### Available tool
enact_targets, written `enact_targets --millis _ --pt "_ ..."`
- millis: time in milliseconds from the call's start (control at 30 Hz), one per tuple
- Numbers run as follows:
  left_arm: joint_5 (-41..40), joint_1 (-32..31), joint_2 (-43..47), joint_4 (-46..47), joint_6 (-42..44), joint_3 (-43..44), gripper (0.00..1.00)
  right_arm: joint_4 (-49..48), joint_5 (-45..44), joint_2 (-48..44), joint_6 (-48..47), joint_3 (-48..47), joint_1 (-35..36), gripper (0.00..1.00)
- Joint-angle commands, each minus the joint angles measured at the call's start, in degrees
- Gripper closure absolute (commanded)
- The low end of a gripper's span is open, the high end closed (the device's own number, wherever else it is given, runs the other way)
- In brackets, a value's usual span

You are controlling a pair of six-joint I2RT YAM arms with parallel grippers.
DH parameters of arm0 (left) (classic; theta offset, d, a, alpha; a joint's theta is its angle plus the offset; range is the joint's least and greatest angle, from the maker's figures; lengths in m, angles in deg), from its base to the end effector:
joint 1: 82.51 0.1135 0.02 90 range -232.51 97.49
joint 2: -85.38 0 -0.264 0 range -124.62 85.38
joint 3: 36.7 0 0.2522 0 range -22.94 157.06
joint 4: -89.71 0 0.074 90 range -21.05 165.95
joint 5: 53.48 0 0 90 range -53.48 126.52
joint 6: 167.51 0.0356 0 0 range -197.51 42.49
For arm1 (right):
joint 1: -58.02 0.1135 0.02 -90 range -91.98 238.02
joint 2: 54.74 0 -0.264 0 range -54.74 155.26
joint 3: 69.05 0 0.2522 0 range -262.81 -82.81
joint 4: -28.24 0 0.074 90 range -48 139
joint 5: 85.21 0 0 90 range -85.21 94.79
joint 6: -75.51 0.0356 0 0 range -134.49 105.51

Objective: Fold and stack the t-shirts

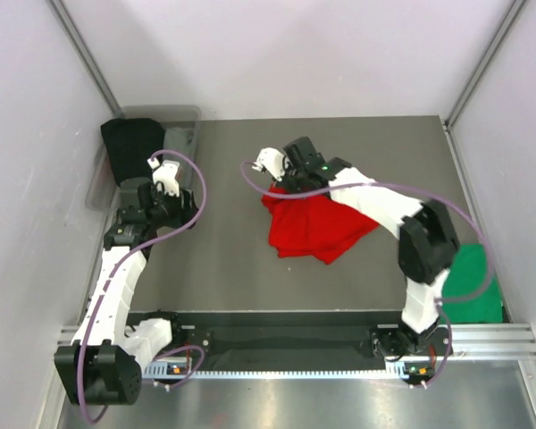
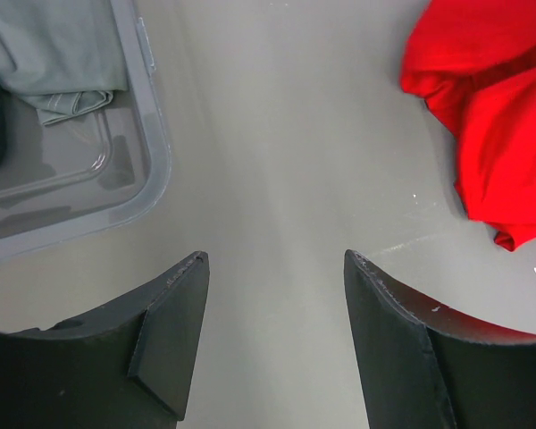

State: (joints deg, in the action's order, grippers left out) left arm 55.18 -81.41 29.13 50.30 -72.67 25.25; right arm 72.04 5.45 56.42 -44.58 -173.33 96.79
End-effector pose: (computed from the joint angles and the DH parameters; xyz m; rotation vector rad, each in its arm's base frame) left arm 0.2141 -0.0073 0.2983 0.2566 2.1228 -0.2904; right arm 0.3390 0.2728 0.2447 -1.3933 2.0237 0.0805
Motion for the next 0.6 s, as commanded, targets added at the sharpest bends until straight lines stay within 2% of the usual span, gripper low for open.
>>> enact_targets --millis 0,133,167,333,433,567 --pt "1.73 0.30 1.06 3.32 -0.45 -0.63 0.33 -6.22 -4.79 -15.49 -7.87 1.92 3.51 1.00" --pt "2.09 0.39 0.97 3.24 -0.36 -0.46 0.33 -6.32 -6.11 -22.73 -15.86 0.27 5.70 1.00" --pt "2.00 0.39 0.97 3.24 -0.36 -0.55 0.33 -3.88 -6.81 -23.08 -18.75 -1.40 6.67 1.00" --pt "2.26 0.39 1.32 2.89 -0.53 -0.28 0.33 -2.18 -7.96 -25.55 -22.38 -10.63 6.15 1.00" --pt "2.35 0.48 0.79 2.89 -0.45 -0.28 0.33 -2.27 -7.17 -25.29 -21.77 -16.78 3.69 1.00" --pt "3.14 0.39 -0.96 2.80 -0.62 0.42 0.33 -4.28 -6.47 -25.46 -21.34 -20.48 -4.54 1.00"
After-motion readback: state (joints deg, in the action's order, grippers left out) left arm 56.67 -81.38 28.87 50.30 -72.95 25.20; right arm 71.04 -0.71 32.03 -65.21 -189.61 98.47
